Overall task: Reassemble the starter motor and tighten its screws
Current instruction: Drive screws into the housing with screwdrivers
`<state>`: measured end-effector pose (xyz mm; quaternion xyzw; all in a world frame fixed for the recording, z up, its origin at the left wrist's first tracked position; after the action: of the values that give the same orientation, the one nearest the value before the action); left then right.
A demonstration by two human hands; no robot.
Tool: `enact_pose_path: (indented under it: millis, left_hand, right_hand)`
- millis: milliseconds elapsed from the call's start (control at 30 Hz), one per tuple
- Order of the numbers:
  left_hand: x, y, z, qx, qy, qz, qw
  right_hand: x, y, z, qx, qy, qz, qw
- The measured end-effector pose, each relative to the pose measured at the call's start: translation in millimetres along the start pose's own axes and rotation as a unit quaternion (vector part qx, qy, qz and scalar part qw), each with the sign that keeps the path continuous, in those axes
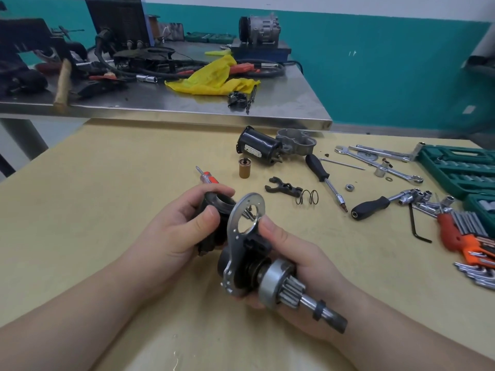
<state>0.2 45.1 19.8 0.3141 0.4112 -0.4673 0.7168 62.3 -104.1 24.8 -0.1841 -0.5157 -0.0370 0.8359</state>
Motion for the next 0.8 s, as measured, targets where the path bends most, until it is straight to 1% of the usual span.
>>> enact_pose_path:
  millis: [100,167,233,367,533,700,800]
  left_hand:
    - [3,0,3,0.002,0.008,0.008,1.0]
    - [5,-1,1,-0.022,0.015,0.013,1.0]
    - [5,-1,-2,-0.05,0.056,0.019,0.997]
    - [1,-2,-8,-0.075,0.136,0.058,0.986]
    - [-7,-5,0,-0.097,0.154,0.12,0.976]
    - [-7,-7,4,-0.094,0.159,0.129,0.974]
    - [-10,-9,10,-0.088,0.15,0.14,0.975]
  right_hand:
    - [-4,1,0,-0.007,-0.01,0.027,1.0]
    - [-6,1,-1,-0.027,-0.016,0.039,0.999]
    - [-6,2,-1,-0.04,-0.003,0.048,0.998]
    - [-4,-1,2,-0.031,0.001,0.064,0.997]
    - [-6,-1,3,-0.01,-0.028,0.079,0.996]
    - [-10,0,1,-0.006,-0.036,0.078,0.996]
    - [-12,2,-2,-0.001,-0.015,0.08,0.997]
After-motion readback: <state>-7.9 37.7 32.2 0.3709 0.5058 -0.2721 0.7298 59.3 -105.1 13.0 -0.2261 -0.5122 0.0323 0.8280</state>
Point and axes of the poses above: each hand's wrist, its own y-axis towards the middle knuckle, its own z-axis out of the palm, x = y × z, the point moved 5 cm from there along y, towards the middle knuckle, and after that the axes turned 14 degrees about -y, right-handed, at the moved point
